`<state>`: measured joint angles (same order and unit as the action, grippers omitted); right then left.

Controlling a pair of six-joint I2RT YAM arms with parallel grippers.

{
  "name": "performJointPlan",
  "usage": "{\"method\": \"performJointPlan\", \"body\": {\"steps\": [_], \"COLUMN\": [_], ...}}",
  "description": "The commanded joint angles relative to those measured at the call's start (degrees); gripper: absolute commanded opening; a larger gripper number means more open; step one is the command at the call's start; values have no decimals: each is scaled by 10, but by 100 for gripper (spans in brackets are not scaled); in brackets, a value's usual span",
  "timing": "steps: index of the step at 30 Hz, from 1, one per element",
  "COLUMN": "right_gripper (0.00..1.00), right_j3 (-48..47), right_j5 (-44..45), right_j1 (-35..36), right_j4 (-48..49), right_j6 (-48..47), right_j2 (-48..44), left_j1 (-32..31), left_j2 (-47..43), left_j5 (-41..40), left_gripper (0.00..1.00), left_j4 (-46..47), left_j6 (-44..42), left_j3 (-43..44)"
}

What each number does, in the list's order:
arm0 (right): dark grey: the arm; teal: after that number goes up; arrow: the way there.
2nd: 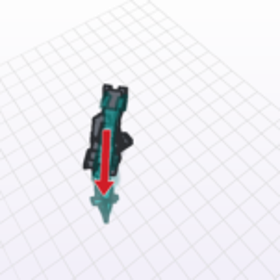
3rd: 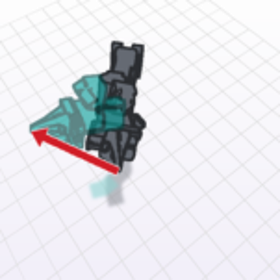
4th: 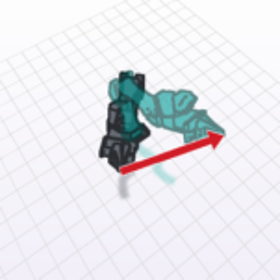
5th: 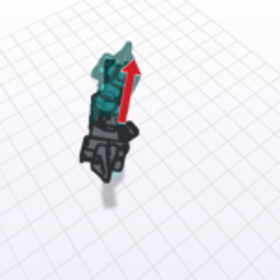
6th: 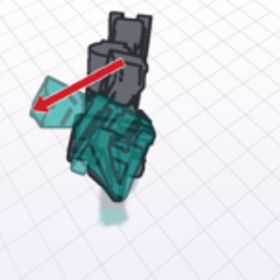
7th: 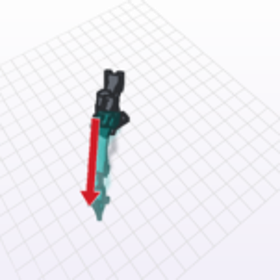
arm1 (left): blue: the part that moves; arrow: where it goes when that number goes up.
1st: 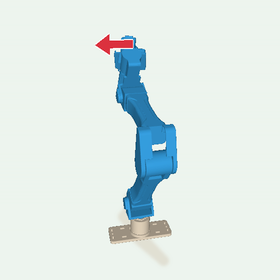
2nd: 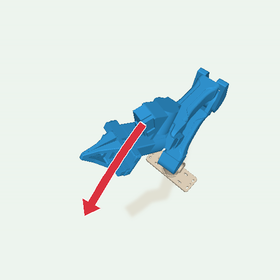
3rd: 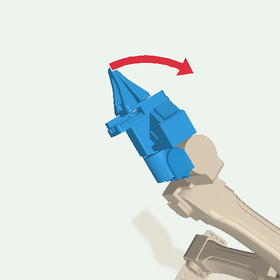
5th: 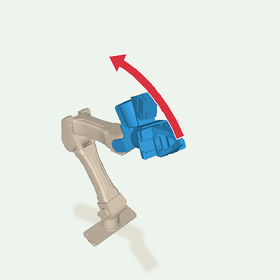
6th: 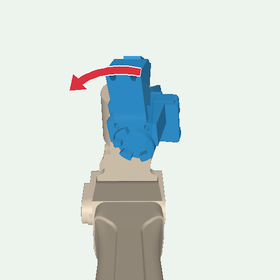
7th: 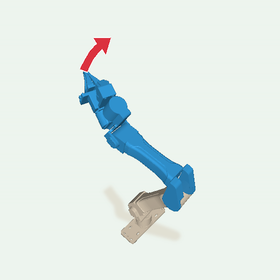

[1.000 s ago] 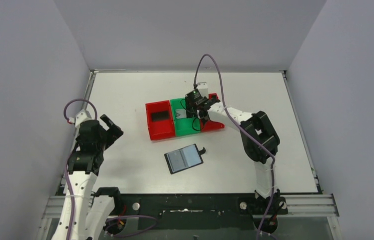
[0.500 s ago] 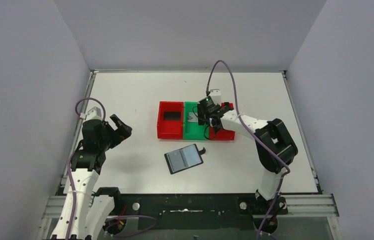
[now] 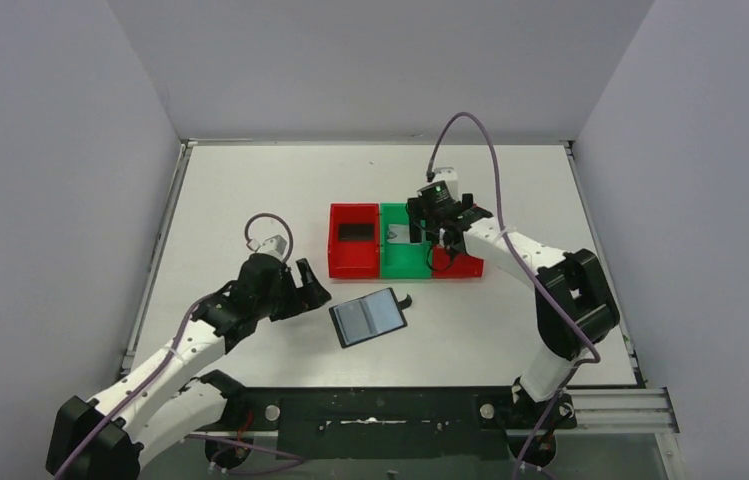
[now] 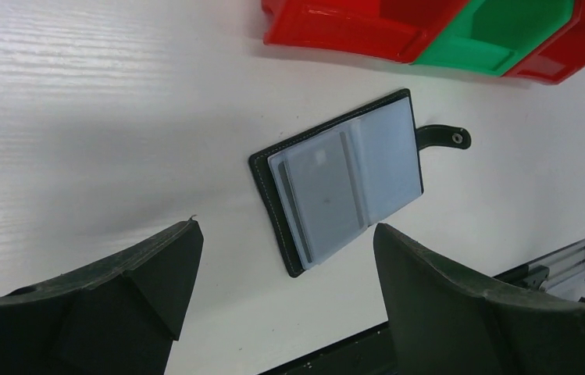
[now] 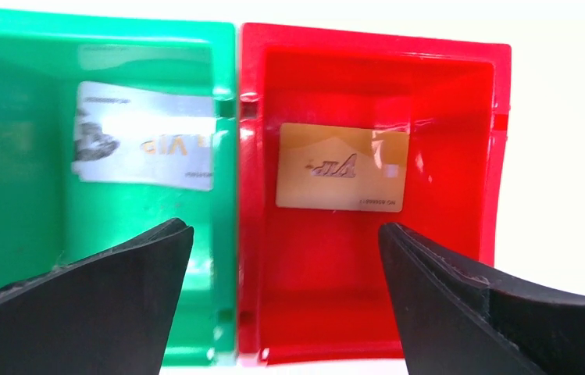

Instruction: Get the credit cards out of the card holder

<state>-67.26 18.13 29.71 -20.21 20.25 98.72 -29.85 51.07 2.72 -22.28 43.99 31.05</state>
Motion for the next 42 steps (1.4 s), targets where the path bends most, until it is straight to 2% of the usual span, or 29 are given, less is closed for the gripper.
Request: {"method": "performJointPlan", "body": {"steps": [1, 4, 10, 14, 19, 27, 37, 42], "right_gripper": [93, 93, 91, 90, 85, 76, 60, 47], "right_j3": [-14, 7, 92, 97, 66, 55, 48, 52], "right_j5": [-37, -15, -24, -19, -9, -22, -35, -37], "right_j1": [41, 101, 216, 282, 332, 351, 350, 351], "right_j4": [21, 18, 87, 103, 77, 65, 49, 47], "right_j6": [5, 54, 163, 194, 212, 216, 209, 215], "right_j2": [-93, -121, -144, -104, -36, 9, 48, 52], "left_j1": [-14, -13, -12, -11, -12, -11, -12, -12], "left_j2": [8, -20, -140, -208, -234, -220, -214, -208], "left_j5": [-51, -89, -194, -237, -255, -251, -249, -246], "left_gripper": [79, 78, 78, 78, 78, 78, 78, 78], "left_j4": [50, 30, -50, -97, -125, -127, -125, -123], "left_j6": [76, 116, 179, 198, 208, 207, 206, 205], "left_j3": [-16, -29, -41, -38, -29, -20, -21, -21]}}
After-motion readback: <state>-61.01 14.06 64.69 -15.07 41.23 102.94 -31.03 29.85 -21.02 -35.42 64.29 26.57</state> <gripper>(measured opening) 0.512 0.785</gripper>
